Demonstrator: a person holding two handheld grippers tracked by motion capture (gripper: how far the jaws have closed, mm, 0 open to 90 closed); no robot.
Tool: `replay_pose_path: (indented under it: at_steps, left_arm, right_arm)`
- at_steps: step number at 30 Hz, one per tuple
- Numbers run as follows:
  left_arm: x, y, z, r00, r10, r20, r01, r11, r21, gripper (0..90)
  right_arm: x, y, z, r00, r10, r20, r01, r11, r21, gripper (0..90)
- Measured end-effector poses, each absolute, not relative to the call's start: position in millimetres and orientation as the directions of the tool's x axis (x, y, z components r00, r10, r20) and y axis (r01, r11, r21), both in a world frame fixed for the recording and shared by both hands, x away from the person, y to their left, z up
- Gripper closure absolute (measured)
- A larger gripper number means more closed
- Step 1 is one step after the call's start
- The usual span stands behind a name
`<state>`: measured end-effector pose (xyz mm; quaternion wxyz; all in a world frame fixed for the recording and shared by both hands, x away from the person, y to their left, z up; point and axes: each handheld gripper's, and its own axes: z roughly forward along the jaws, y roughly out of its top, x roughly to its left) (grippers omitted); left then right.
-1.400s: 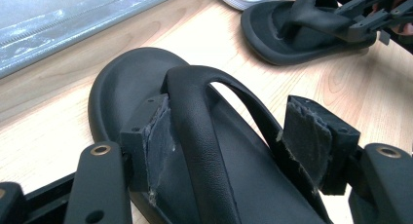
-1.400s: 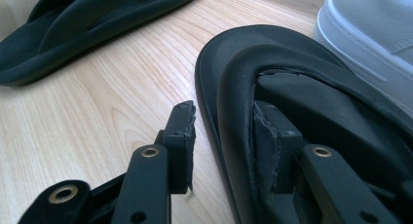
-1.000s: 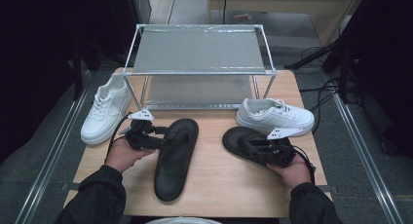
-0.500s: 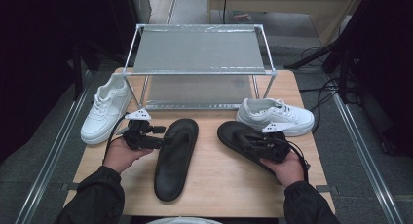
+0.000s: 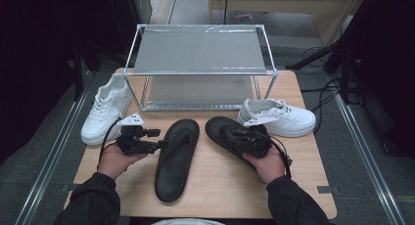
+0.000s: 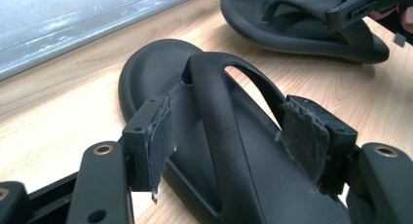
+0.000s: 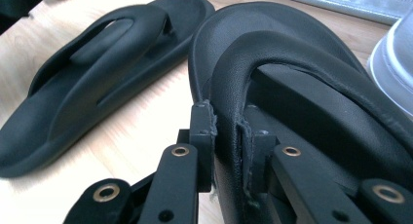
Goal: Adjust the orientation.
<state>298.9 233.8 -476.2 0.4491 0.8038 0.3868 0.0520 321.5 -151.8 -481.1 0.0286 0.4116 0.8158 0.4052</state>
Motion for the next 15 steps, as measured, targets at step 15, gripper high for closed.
replay_pose_path:
  at_steps: [15]
  left_arm:
    - [287,244,-479,0.673,0.691,-0.264,0.591,-0.286,0.754,35.7]
  right_arm:
    - [332,-120,-497,-0.618,0.741,0.263,0.693,0.357,0.626,79.9]
